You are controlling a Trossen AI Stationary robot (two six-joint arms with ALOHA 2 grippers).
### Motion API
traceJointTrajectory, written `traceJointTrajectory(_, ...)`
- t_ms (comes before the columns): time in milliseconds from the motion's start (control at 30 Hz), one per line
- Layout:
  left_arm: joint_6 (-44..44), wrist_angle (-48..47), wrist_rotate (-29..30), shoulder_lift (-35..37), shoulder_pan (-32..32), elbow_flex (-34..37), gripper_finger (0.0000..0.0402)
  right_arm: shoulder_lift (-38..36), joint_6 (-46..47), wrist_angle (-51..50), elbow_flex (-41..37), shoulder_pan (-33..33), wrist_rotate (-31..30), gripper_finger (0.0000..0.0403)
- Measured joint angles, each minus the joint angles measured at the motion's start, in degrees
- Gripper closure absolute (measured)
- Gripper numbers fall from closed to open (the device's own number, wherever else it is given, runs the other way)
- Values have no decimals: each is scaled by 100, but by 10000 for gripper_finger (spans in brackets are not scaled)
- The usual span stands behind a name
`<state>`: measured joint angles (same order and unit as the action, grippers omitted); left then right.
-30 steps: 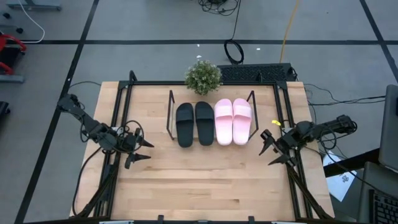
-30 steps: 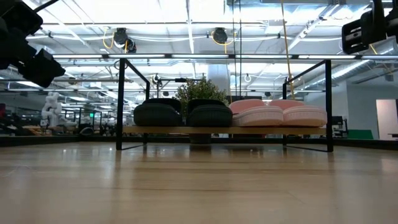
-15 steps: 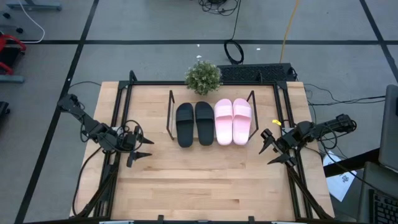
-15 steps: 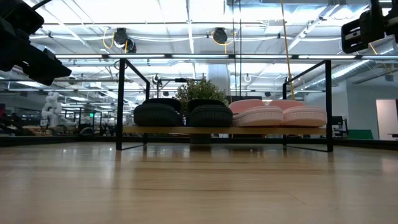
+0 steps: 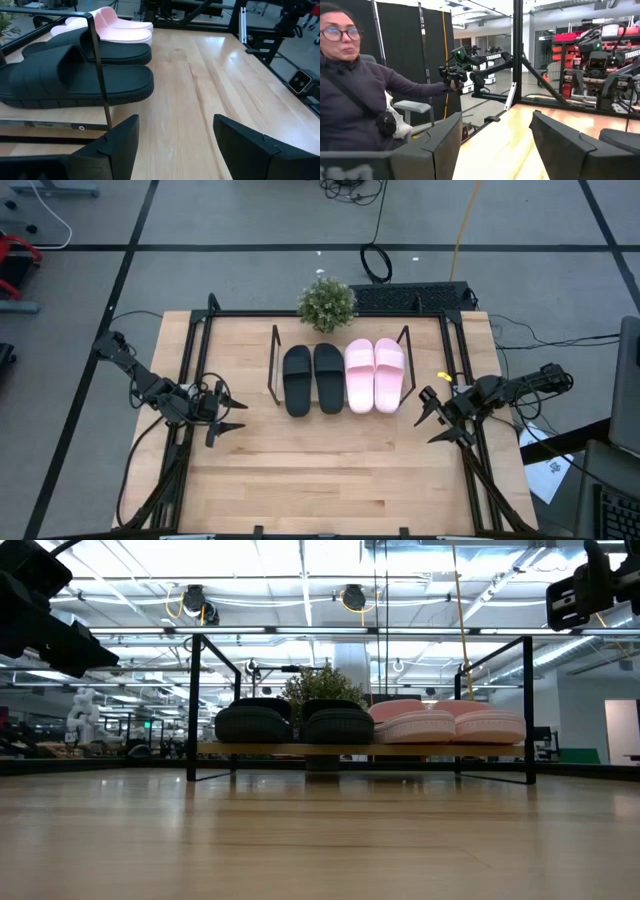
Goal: Pick and place slides into the shelf
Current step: Return to Home Position
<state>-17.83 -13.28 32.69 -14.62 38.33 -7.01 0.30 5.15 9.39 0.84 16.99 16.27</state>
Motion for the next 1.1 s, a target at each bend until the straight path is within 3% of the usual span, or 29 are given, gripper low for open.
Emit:
traceJointTrajectory(400, 254, 155, -4, 1, 1, 0, 149, 0, -769, 109, -4, -2, -275, 176)
traceJointTrajectory(1100, 202, 155, -11, 1, 1, 0, 149, 503, -496, -81, -4, -2, -63, 176)
